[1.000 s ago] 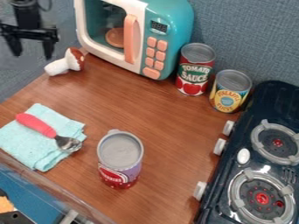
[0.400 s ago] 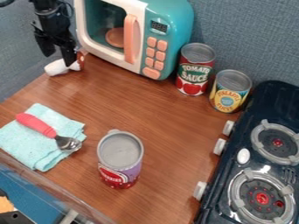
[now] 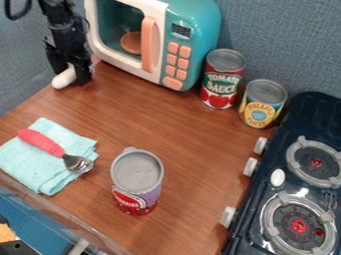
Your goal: Move the white object to middle of the table
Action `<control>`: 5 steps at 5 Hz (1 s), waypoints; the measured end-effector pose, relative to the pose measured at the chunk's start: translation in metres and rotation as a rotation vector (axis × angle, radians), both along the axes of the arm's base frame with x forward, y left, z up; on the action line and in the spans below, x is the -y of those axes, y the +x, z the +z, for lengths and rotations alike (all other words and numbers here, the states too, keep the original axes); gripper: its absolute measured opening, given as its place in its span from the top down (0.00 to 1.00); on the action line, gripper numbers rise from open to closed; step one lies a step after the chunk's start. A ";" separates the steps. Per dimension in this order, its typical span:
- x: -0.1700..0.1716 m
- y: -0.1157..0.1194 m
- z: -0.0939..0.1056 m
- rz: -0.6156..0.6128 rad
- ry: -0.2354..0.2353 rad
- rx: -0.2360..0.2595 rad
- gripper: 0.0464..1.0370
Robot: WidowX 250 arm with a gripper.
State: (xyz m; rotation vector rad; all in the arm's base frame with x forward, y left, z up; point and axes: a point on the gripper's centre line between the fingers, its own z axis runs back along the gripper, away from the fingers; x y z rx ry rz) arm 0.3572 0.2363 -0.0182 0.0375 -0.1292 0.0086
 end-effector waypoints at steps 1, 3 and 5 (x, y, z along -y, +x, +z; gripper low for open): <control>0.002 0.002 -0.003 0.025 0.001 -0.006 0.30; 0.007 -0.009 -0.008 0.082 0.000 0.000 0.68; 0.049 -0.022 0.038 0.176 0.001 0.031 0.72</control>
